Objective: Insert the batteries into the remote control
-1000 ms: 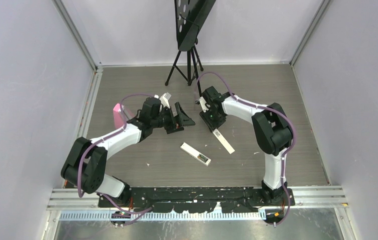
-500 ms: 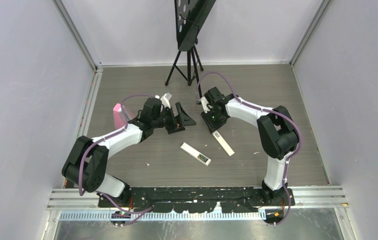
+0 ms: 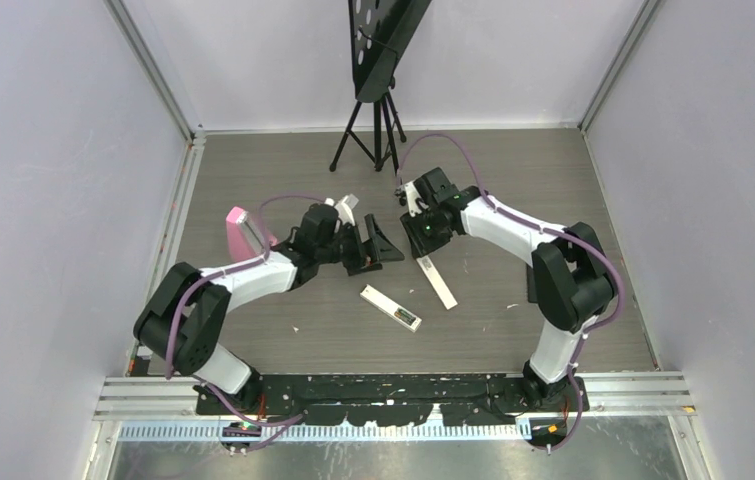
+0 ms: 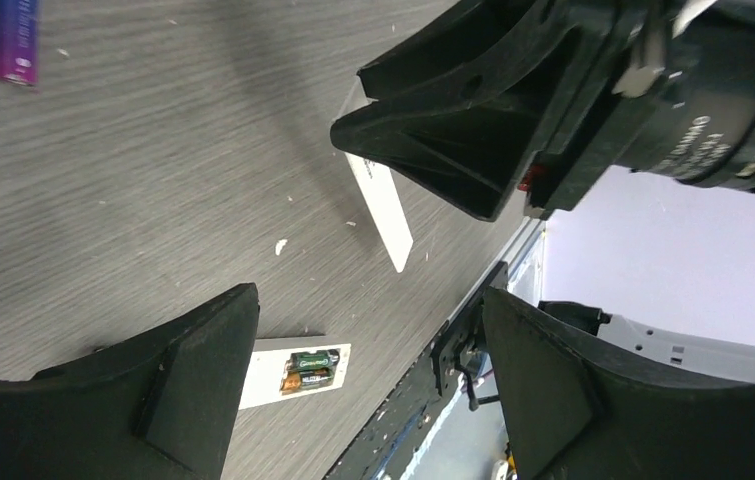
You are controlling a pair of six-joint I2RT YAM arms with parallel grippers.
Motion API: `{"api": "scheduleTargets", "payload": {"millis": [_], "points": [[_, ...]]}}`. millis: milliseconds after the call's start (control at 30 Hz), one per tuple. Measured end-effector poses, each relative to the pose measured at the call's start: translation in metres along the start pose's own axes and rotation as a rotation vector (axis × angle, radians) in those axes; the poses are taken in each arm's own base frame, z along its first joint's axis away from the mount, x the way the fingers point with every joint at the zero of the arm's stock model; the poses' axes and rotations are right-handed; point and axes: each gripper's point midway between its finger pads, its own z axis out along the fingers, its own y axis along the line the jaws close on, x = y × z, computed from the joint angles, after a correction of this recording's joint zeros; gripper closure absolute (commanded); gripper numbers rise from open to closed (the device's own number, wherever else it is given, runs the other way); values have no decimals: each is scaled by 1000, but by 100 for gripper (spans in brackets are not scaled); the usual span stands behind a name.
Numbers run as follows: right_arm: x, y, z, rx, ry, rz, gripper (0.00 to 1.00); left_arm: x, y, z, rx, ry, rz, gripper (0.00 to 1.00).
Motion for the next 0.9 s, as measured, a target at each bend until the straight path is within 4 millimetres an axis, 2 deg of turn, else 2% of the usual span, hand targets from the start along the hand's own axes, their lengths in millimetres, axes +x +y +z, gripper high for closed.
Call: {"api": "scheduleTargets", "payload": {"millis": [333, 500, 667, 733, 800, 833, 900], "points": [[-19, 26, -24, -103, -85, 124, 62, 40, 2, 30, -22, 70, 29, 19], [-26, 38, -32, -163, -109, 176, 62, 50, 7, 42, -55, 80, 20, 29], [-30, 49, -41, -215, -136, 223, 61, 42, 1, 49, -40, 41, -10, 52], [-31, 51, -42, -225, -147, 240, 61, 40, -2, 50, -25, 32, -23, 69], [-32, 52, -42, -232, -155, 259, 60, 38, -5, 53, -11, 27, -39, 91], [-32, 52, -42, -235, -156, 265, 57, 38, -7, 54, -1, 27, -48, 98], [-32, 52, -41, -234, -157, 282, 46, 38, -9, 57, 16, 31, -69, 100]]}}
